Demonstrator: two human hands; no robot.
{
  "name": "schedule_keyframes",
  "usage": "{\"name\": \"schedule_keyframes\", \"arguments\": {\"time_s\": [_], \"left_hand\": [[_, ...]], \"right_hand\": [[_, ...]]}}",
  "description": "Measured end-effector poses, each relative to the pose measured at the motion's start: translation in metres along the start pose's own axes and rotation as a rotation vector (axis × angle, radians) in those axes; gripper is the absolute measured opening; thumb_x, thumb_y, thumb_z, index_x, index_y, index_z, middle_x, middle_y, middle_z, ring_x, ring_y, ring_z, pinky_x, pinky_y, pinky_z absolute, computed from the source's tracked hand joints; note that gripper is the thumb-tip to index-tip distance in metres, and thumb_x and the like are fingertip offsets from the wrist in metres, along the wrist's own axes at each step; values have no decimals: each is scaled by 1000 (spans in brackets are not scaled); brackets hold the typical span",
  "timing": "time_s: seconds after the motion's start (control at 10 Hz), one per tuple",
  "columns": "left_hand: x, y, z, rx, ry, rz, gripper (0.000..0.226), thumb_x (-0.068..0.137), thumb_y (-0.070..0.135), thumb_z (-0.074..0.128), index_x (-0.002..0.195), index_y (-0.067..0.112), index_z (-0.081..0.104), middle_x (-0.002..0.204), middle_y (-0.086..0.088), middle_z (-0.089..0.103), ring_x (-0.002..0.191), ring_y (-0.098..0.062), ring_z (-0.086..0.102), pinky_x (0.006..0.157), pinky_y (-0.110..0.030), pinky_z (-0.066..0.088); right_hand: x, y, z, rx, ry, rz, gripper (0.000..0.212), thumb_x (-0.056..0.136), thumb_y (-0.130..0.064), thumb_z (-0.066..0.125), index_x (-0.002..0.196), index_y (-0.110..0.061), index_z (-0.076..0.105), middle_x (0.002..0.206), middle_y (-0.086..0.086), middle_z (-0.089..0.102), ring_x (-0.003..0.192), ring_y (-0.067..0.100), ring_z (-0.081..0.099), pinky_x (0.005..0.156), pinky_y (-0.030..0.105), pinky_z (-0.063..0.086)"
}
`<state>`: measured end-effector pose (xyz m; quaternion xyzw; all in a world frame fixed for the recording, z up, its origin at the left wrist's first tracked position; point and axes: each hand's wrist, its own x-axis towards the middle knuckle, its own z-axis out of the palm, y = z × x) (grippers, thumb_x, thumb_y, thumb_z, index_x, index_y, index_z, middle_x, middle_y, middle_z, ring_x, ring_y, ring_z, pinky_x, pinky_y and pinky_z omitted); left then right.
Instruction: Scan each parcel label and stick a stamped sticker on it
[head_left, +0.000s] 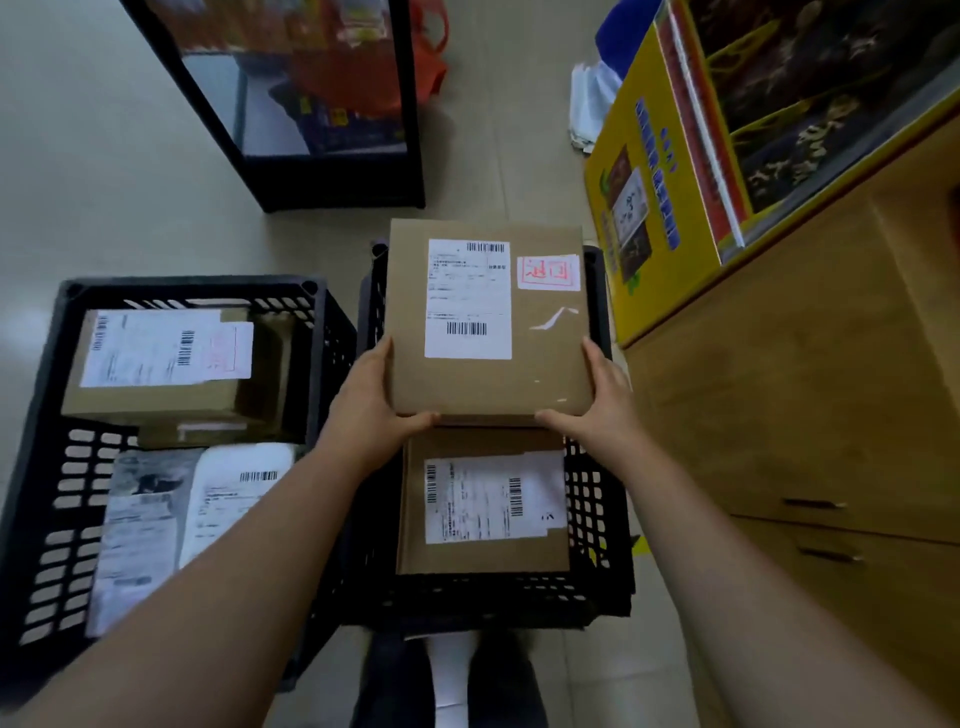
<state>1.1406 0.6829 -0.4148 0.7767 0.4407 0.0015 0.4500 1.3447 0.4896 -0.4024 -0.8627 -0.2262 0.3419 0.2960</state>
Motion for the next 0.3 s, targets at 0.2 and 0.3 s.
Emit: {"name": "schedule_keyframes", "arguments": {"time_s": [0.2, 0.3], "left_hand": [[-20, 36, -22, 214, 81, 14, 108, 74, 59, 73, 156, 30, 9, 162, 2, 16, 146, -23, 22, 118, -52, 24], [-39, 119, -70, 14, 220, 260, 79, 83, 61, 62, 149, 26, 35, 151, 3, 39, 140, -16, 35, 114, -46, 33]], "right_hand": [[-28, -50, -41, -56, 15, -98, 103, 76, -55, 76, 154, -42, 11, 156, -14, 15, 143, 16, 26, 116, 41, 29], [-82, -148, -120, 292, 210, -468, 76, 79, -66, 65, 145, -42, 36, 147, -11, 37, 127, 7, 48, 101, 34, 49]]}}
